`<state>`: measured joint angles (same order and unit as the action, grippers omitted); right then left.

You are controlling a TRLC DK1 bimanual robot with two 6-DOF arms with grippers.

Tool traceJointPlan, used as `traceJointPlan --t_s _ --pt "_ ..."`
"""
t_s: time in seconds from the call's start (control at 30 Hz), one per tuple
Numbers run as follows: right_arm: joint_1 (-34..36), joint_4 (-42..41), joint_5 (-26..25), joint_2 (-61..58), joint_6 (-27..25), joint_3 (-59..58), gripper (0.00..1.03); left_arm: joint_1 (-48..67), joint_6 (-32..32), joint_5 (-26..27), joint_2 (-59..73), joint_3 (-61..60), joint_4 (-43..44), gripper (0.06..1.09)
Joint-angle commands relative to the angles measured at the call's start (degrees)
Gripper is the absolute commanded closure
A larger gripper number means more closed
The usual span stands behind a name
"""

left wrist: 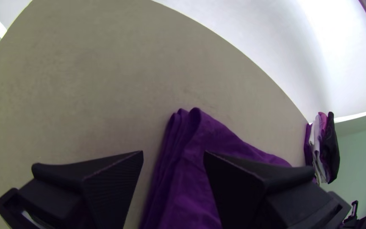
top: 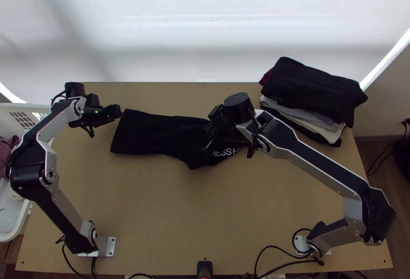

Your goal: Fold the t-shirt

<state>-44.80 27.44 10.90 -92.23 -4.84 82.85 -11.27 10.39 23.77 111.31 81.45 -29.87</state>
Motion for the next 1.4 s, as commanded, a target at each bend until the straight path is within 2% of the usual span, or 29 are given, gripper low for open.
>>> traceJointPlan --t_s 0.0,0.2,0.23,0.3,0.4,0.43,0.63,0.93,1.17,1.27,1.37 --pt "0.5 -0.81 -0.44 0.99 0.71 -1.29 1.0 0.63 -1.08 -0.13 1.37 0.02 -0.81 0.37" --pt "0.5 -0.99 -0.44 0.91 0.89 -1.2 1.0 1.86 -1.08 -1.01 1.81 -0.24 -0.72 0.37" --pt "0.5 -0.99 -0.44 0.91 0.97 -1.2 1.0 2.04 -1.08 -1.09 1.81 -0.41 -0.81 0.42" --pt "0.5 -0.99 -0.44 0.99 0.97 -1.2 1.0 2.13 -0.37 -1.97 1.11 -1.29 0.16 0.69" --pt "0.76 -0.99 -0.44 1.17 1.15 -0.85 1.0 2.21 -0.02 -2.85 0.31 -2.61 1.65 0.91" --pt "0.85 -0.99 -0.44 1.26 1.33 -0.76 1.0 2.21 0.07 -3.2 -0.3 -3.4 2.62 1.03" --pt "2.08 -2.39 -2.37 1.7 3.35 -0.41 1.0 0.98 3.23 -4.79 -3.11 -3.32 4.82 1.04" --pt "8.15 -2.66 -8.79 2.66 12.14 2.84 1.0 0.46 11.23 -4.26 -16.3 2.13 2.62 1.05" --pt "11.4 -0.81 -15.2 3.9 14.69 6.8 1.0 0.54 15.1 -4.26 -23.94 9.25 0.34 1.05" --pt "13.07 -0.72 -19.51 4.07 14.6 9.08 1.0 -0.6 16.85 -4.26 -24.82 13.03 -0.54 1.05" --pt "15.35 -1.34 -20.92 4.6 12.93 12.25 1.0 -2.0 17.91 -4.26 -26.32 15.93 -0.54 1.05"
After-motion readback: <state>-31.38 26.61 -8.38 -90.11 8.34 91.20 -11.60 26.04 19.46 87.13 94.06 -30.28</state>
